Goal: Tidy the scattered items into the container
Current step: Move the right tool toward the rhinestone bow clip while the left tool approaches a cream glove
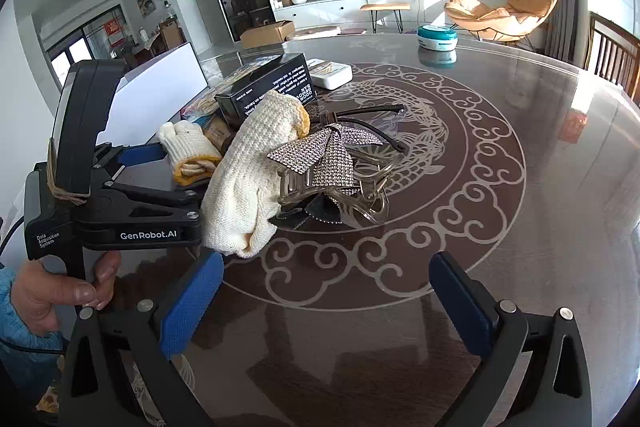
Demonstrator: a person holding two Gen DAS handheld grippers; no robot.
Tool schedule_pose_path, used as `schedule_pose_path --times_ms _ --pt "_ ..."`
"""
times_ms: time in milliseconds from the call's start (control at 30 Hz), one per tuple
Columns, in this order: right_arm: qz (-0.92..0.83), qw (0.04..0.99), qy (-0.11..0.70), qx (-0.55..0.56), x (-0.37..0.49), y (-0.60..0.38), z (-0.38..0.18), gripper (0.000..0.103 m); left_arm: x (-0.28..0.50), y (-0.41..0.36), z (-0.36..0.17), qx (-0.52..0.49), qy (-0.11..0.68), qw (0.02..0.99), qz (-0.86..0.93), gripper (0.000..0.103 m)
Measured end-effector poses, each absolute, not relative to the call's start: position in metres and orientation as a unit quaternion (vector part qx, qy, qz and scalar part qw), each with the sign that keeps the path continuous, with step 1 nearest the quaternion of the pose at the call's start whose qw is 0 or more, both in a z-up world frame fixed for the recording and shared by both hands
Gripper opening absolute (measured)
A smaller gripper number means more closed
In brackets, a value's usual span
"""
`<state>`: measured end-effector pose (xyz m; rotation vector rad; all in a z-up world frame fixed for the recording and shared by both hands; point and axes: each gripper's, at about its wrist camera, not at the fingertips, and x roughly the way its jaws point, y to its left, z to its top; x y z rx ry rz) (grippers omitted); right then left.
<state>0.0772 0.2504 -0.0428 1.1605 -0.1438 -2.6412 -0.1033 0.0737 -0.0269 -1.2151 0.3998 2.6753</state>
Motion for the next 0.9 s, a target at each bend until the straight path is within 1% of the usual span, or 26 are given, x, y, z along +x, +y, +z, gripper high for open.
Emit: schedule_pose_path --times_ms 67,233,400,500,667,700,767,900 --pt "-0.908 0.116 -0.068 0.397 0.077 0.258 -0.043 0.103 -0.100 0.071 -0.026 -0.408 0.133 0.085 0.899 0.103" --pt "-0.903 0.111 -0.096 0.405 0.073 0.268 -0.046 0.103 -0.083 0.033 -0.024 -0.425 0.074 0.069 0.899 0.103" --pt "-0.900 0.104 -0.070 0.418 0.070 0.259 -0.048 0.103 -0.065 0.006 -0.024 -0.427 0.013 0.076 0.901 0.103" --pt "-0.904 0.092 -0.055 0.415 0.072 0.255 -0.046 0.103 -0.062 0.001 -0.024 -0.423 -0.009 0.076 0.903 0.103" --pt "-0.890 0.129 -0.014 0.436 0.059 0.236 -0.051 0.103 -0.063 0.006 -0.026 -0.424 0.001 0.068 0.903 0.103" --pt "-0.887 0.124 -0.002 0.444 0.055 0.234 -0.053 0.103 -0.062 0.008 -0.025 -0.422 0.005 0.066 0.904 0.103" --pt "-0.888 0.082 0.020 0.452 0.048 0.236 -0.056 0.103 -0.062 0.010 -0.025 -0.421 0.013 0.067 0.905 0.103" --pt "-0.892 0.042 -0.014 0.450 0.032 0.264 -0.056 0.103 -0.063 0.009 -0.025 -0.425 0.010 0.072 0.902 0.103"
